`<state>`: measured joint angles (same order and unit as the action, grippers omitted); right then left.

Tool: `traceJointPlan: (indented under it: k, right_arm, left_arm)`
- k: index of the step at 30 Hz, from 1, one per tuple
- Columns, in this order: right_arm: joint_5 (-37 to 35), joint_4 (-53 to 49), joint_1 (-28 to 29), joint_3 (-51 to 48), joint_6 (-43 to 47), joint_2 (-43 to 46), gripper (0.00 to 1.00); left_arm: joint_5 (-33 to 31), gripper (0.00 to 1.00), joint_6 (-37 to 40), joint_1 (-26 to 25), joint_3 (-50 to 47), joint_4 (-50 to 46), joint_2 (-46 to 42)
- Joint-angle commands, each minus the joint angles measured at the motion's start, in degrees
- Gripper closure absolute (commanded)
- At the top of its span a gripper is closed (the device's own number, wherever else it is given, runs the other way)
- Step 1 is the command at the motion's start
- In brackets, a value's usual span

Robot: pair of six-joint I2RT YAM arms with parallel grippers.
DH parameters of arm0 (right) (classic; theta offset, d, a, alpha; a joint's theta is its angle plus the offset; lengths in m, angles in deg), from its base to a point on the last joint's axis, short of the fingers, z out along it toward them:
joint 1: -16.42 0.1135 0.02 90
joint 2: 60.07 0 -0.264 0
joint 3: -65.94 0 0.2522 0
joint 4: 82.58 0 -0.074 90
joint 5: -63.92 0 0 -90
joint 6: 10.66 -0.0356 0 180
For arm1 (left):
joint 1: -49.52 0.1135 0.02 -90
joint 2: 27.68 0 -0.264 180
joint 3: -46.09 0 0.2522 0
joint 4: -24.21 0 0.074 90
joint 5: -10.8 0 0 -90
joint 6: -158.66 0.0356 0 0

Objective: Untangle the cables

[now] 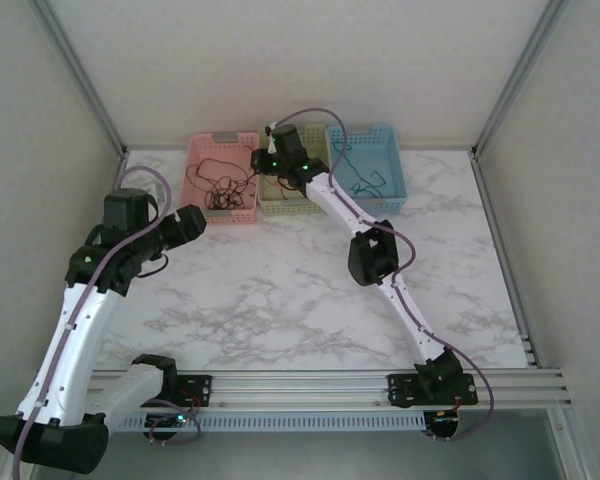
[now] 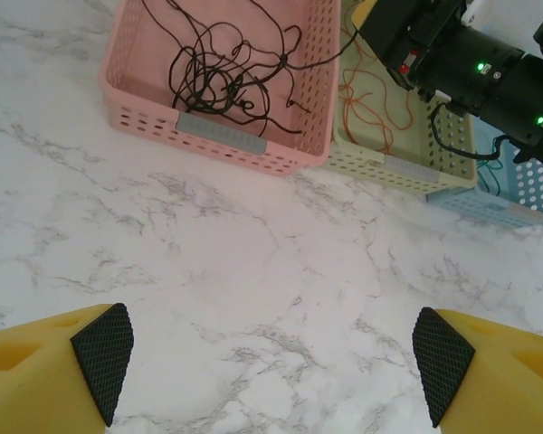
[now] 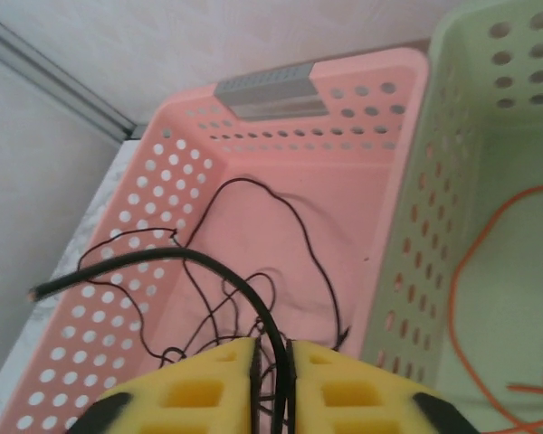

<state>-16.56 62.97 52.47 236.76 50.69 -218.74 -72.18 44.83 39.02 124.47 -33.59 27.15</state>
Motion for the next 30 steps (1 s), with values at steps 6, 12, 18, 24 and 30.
traceJointPlan:
  k: [6, 12, 18, 24, 30]
  right_arm:
    - [4.4, 10.0, 1.8, 1.3, 3.0, -1.9, 0.31]
    - [0.1, 14.9, 1.4, 3.3, 2.1, -2.3, 0.01]
    - [1.1, 10.3, 1.1, 2.2, 0.1, 3.0, 0.07]
    - [-5.4, -0.9, 1.1, -17.6, 6.4, 23.9, 0.13]
    - [-13.9, 22.7, 1.0, -72.9, 14.1, 61.1, 0.09]
  left_arm:
    - [0.9, 0.16, 0.3, 0.2, -1.5, -0.5, 0.1]
    - [1.1, 0.16, 0.2, 0.2, -1.9, -0.4, 0.2]
    - [-0.9, 0.16, -0.8, 0.2, -3.9, 2.9, 0.5]
    - [-15.1, 0.03, -5.0, -0.2, -10.1, 16.3, 1.4]
    - [-38.3, 0.0, 1.4, -8.9, -20.3, 31.0, -1.3]
